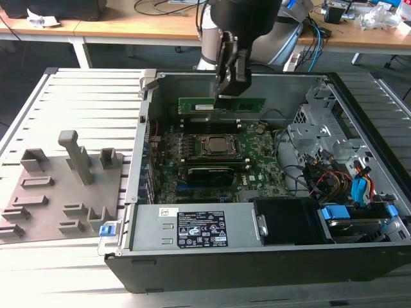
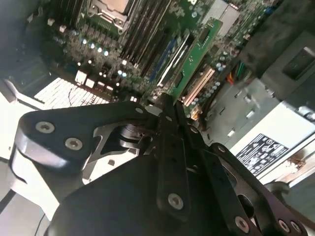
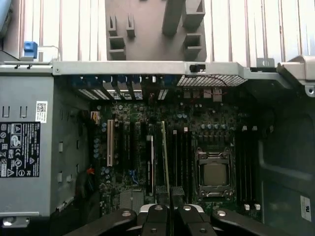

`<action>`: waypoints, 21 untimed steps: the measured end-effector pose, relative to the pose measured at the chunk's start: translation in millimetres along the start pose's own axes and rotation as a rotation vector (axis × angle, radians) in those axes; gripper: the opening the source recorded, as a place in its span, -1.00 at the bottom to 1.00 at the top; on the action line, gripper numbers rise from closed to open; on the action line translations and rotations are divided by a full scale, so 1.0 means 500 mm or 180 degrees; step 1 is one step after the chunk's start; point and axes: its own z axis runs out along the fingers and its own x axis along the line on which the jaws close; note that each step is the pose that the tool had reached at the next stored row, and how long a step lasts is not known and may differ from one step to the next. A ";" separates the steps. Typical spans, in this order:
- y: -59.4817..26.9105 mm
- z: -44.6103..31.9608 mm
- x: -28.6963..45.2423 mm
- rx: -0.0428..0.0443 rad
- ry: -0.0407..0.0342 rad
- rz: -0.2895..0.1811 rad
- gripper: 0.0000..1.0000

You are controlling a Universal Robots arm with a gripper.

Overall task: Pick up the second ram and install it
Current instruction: 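Pick up the second ram and move it above second insertion slot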

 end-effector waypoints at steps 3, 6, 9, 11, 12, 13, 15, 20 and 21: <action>-0.035 -0.002 -0.001 -0.0012 0.0000 0.0000 -0.73; -0.054 -0.001 -0.005 -0.0020 -0.0008 0.0002 -0.73; -0.058 0.003 -0.012 -0.0024 -0.0045 0.0017 -0.73; -0.061 0.009 -0.025 -0.0028 -0.0048 0.0018 -0.73; -0.061 0.011 -0.032 -0.0030 -0.0048 0.0019 -0.73; -0.062 0.013 -0.038 -0.0031 -0.0049 0.0019 -0.73; -0.065 0.019 -0.051 -0.0035 -0.0048 0.0018 -0.73; -0.071 0.032 -0.054 -0.0049 -0.0048 0.0019 -0.73; -0.072 0.037 -0.054 -0.0052 -0.0048 0.0020 -0.73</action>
